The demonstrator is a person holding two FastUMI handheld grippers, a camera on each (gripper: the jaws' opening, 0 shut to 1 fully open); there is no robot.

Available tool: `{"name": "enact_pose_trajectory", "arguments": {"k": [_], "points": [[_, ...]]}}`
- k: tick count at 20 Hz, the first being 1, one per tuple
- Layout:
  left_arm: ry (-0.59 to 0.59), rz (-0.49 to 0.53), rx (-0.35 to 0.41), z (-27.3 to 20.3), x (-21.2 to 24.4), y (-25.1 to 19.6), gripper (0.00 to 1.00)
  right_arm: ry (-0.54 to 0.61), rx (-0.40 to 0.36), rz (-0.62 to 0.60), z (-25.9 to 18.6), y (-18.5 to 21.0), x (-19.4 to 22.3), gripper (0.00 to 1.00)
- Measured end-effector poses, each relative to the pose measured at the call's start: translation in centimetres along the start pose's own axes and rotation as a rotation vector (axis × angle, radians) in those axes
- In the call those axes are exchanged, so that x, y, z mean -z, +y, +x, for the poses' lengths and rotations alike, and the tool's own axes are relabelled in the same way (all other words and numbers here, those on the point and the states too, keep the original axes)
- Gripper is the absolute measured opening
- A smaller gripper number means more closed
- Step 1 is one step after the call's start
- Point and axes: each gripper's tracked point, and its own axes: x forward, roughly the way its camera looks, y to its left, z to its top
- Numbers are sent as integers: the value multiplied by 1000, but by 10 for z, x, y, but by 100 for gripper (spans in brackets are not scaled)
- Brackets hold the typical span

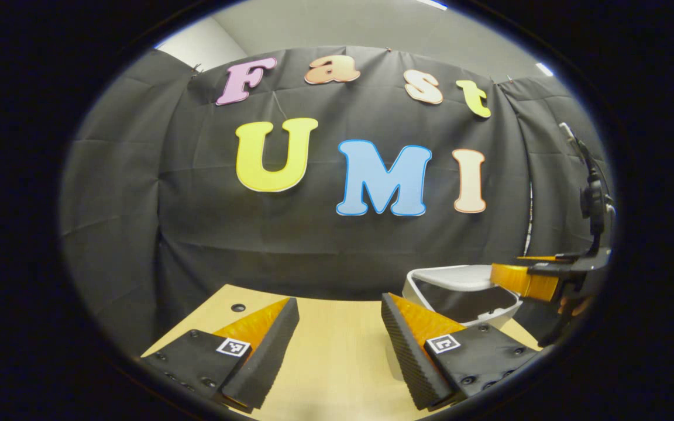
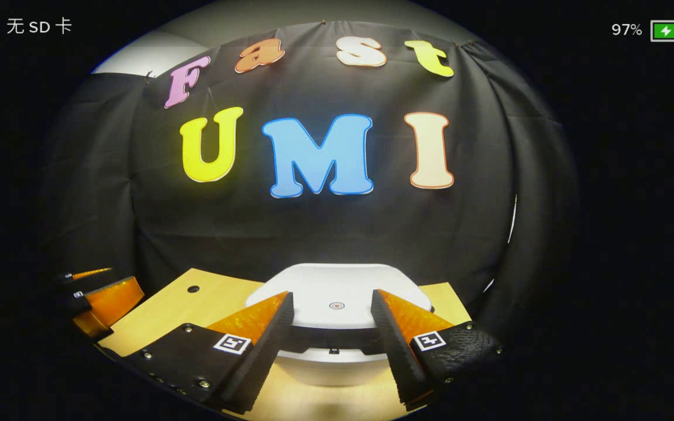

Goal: Press the lid of the desktop garbage bin to open it, pick up the crumpled paper on the desktop and throw it into the bin, then pick up the pop can on the desktop and drop it into the bin, and finally close the garbage bin lid.

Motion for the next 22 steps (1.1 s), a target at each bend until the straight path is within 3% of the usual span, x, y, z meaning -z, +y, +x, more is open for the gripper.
{"name": "enact_pose_trajectory", "arguments": {"k": [7,22], "points": [[8,-6,-4,-12,6,-4,95,93,-9,-16,3,0,41,87],[38,-5,-6,-12,19,0,95,66,19,-36,4,2,45,94]]}}
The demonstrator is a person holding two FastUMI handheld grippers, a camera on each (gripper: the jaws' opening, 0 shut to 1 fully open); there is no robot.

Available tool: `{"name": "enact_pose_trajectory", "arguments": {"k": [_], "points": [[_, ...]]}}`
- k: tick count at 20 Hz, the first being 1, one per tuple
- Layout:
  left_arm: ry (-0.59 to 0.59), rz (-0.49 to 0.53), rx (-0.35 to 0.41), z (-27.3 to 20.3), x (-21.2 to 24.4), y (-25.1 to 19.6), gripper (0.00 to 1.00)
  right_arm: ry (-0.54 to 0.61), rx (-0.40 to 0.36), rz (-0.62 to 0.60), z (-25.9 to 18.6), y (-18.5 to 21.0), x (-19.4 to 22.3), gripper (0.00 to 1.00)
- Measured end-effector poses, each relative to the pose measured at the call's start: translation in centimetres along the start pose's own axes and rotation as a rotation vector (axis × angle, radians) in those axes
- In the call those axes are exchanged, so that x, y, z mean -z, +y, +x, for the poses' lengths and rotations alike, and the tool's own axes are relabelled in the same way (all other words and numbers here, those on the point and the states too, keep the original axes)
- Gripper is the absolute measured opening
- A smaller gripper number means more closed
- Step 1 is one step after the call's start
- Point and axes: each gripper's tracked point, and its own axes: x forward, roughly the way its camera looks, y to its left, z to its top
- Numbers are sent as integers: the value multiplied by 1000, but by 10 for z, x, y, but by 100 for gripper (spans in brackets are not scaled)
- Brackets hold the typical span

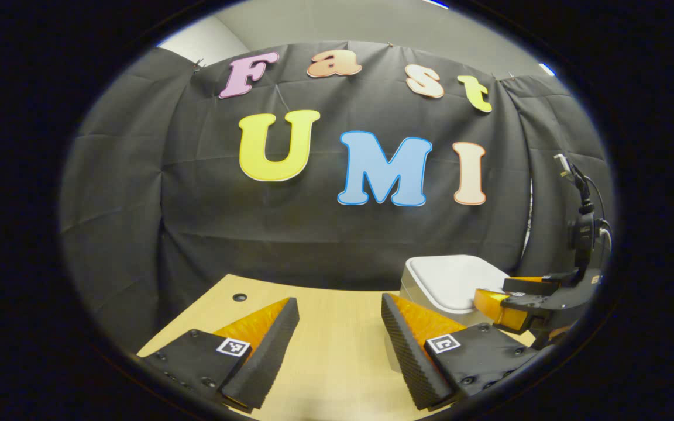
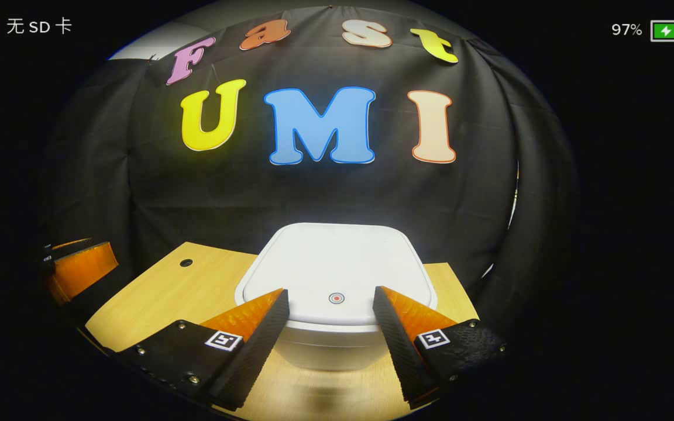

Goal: Press the lid of the desktop garbage bin to open it, pick up the crumpled paper on the desktop and throw it into the bin, then pick up the pop can on the desktop and drop it into the bin, and finally close the garbage bin lid.

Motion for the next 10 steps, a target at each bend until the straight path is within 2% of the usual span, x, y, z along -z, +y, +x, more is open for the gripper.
{"name": "enact_pose_trajectory", "arguments": {"k": [6,10], "points": [[10,-3,8,3,4,1,95,6,1,19,0,0,3,95],[1,6,10,3,1,3,92,-33,5,34,0,0,0,94]]}}
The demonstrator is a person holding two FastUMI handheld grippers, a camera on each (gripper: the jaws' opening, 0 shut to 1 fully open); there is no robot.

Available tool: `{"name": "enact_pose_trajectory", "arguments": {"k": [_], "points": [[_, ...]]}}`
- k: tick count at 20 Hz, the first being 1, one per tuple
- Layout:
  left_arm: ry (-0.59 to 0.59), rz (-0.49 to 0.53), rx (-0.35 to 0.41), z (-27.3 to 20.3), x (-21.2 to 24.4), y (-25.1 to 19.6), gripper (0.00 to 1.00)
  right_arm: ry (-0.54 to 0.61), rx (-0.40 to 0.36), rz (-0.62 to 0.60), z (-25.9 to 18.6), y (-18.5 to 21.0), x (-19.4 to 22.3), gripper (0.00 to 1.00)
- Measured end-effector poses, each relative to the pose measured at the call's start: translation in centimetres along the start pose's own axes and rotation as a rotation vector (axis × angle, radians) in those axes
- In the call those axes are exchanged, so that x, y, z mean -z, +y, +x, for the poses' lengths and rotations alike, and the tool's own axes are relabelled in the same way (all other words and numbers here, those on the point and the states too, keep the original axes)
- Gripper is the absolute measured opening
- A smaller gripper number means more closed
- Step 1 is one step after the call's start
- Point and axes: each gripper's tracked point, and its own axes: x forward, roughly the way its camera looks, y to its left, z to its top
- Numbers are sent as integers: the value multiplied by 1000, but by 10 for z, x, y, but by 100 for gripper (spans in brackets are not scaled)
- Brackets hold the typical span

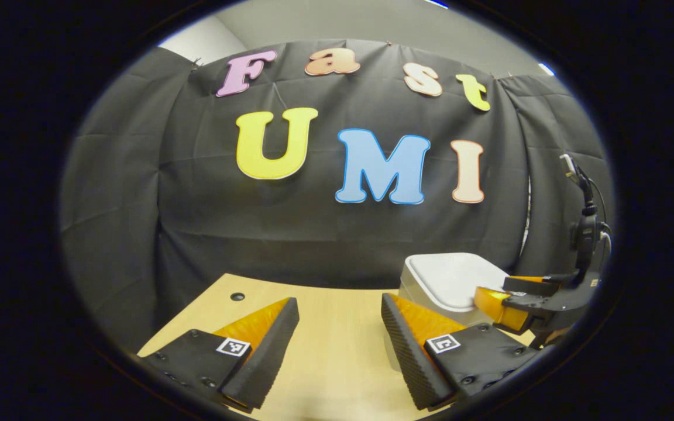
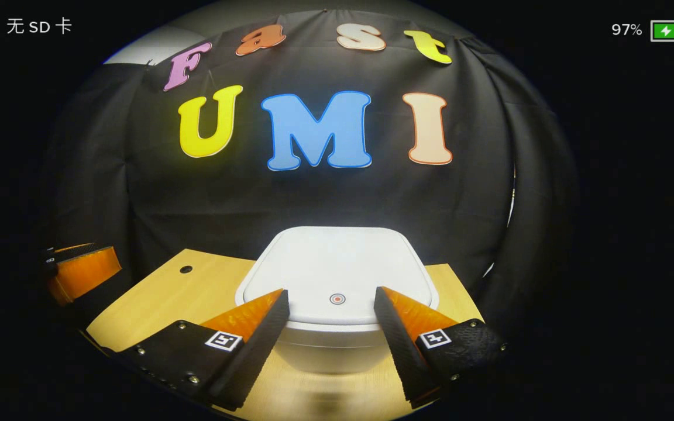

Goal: Press the lid of the desktop garbage bin to open it, pick up the crumpled paper on the desktop and throw it into the bin, then pick up the pop can on the desktop and drop it into the bin, and finally close the garbage bin lid.

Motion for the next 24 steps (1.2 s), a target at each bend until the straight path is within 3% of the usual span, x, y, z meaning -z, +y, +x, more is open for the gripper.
{"name": "enact_pose_trajectory", "arguments": {"k": [5,17,20,21,23,24], "points": [[-18,0,1,1,-10,0,95,2,36,-12,-2,0,-6,95],[-167,62,-7,-19,-79,-1,95,-225,32,52,-70,0,-78,95],[-173,83,4,-23,-80,-2,92,-258,33,46,-85,1,-82,95],[-172,83,10,-22,-80,-3,92,-263,33,44,-89,2,-82,100],[-171,84,19,-20,-79,-3,92,-263,40,41,-93,3,-81,95],[-171,88,25,-20,-79,-4,92,-264,45,41,-95,3,-80,100]]}}
